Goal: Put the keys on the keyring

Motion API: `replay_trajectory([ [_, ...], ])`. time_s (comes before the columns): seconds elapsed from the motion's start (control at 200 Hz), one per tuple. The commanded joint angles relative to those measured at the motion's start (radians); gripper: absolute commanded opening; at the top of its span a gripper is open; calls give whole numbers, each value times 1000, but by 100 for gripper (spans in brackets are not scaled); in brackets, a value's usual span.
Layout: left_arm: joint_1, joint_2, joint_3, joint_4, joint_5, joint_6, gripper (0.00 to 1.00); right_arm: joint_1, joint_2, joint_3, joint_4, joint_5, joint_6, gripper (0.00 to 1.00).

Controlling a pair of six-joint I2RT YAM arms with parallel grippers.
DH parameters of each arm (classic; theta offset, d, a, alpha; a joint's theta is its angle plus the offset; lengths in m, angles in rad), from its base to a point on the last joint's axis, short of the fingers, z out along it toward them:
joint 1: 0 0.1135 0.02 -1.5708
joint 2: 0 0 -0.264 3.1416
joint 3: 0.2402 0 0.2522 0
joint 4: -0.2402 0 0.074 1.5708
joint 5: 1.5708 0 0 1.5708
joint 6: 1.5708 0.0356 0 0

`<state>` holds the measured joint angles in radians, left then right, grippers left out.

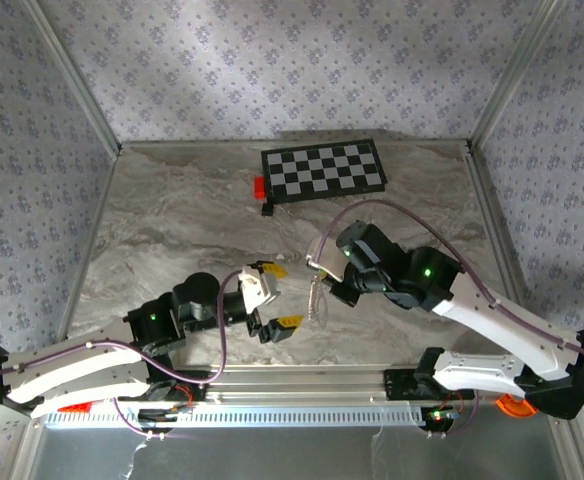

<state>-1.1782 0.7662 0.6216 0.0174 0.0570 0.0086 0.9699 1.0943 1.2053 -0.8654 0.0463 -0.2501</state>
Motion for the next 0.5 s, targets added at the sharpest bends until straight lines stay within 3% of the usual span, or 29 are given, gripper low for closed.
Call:
replay_trajectory([
  [0.0,6,11,15,-23,-114,-41,100,-51,29,52,-9,-50,36,0],
  [0.27,9,36,27,-54,-217,-100,99,-233,113,101,20,-133,69,0],
  [0.495,11,75,33,-83,-284,-105,100,-312,188,131,48,-115,93,0],
])
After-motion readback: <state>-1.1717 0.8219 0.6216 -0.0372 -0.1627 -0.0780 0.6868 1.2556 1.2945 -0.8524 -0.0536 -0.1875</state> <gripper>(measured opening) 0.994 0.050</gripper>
